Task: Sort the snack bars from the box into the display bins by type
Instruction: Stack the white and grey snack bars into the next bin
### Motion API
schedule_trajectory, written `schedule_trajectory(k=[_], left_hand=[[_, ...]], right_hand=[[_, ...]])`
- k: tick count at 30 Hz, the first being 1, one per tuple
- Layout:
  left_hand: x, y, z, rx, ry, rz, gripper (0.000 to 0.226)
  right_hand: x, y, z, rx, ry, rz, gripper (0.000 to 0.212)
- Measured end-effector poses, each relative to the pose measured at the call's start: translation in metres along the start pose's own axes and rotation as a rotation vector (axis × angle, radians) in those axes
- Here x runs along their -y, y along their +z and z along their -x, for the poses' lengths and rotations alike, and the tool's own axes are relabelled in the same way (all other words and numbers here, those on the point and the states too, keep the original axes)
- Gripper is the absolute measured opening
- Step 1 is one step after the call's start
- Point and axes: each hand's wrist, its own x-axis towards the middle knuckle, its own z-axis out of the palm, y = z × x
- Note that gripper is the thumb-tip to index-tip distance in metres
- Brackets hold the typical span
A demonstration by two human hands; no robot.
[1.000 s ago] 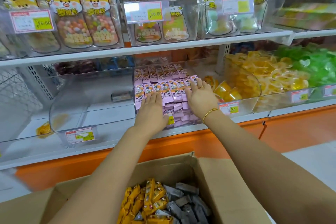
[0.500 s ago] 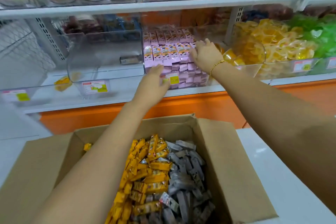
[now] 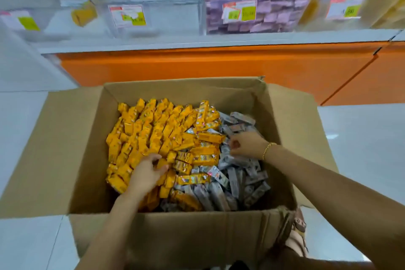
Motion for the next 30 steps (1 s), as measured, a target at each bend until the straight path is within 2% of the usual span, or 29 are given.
schedule_trajectory(k=[2,4,6,9,10,14,18,19,22,24,27,30], left_hand=[[0.025,0.012,-0.001,0.085,-0.113,-0.067,0.050],[0.036,0.018,-0.005,0.159,-0.148,-0.075,0.058],[0.038,0.019,-0.011,0.204,-0.166,-0.048,0.060],[0.032,0.017,-0.015,0.181,-0.219,-0.019,0.062],[0.029,0.015,-0.014,0.171,-0.220,-0.024,0.063],[0.020,0.011,-0.002,0.154,-0.199,-0.052,0.062],[-0.002,0.009,0.018,0.066,-0.172,-0.038,0.055],[-0.007,0.010,0.023,0.033,-0.164,-0.026,0.054],[-0.020,0.017,0.035,0.004,-0.137,0.044,0.048],[-0.027,0.026,0.044,0.037,-0.132,0.085,0.040],[-0.035,0.036,0.055,0.052,-0.110,0.095,0.028],[-0.036,0.036,0.064,0.058,-0.097,0.098,0.025]], right_hand=[[0.000,0.039,-0.011,0.187,0.037,-0.008,0.038],[0.002,0.071,-0.019,0.305,0.071,-0.026,0.040],[0.009,0.092,-0.024,0.330,0.101,-0.034,0.044],[0.024,0.111,-0.028,0.280,0.109,0.053,0.085],[0.030,0.114,-0.027,0.260,0.099,0.100,0.089],[0.049,0.117,-0.024,0.226,0.122,0.056,0.088],[0.057,0.105,-0.029,0.306,0.159,0.074,0.044],[0.056,0.102,-0.030,0.314,0.178,0.039,0.043],[0.051,0.105,-0.033,0.369,0.213,-0.106,0.072],[0.056,0.112,-0.026,0.364,0.184,-0.010,0.070],[0.064,0.118,-0.023,0.322,0.114,0.133,0.057],[0.061,0.110,-0.024,0.408,0.135,0.009,0.063]])
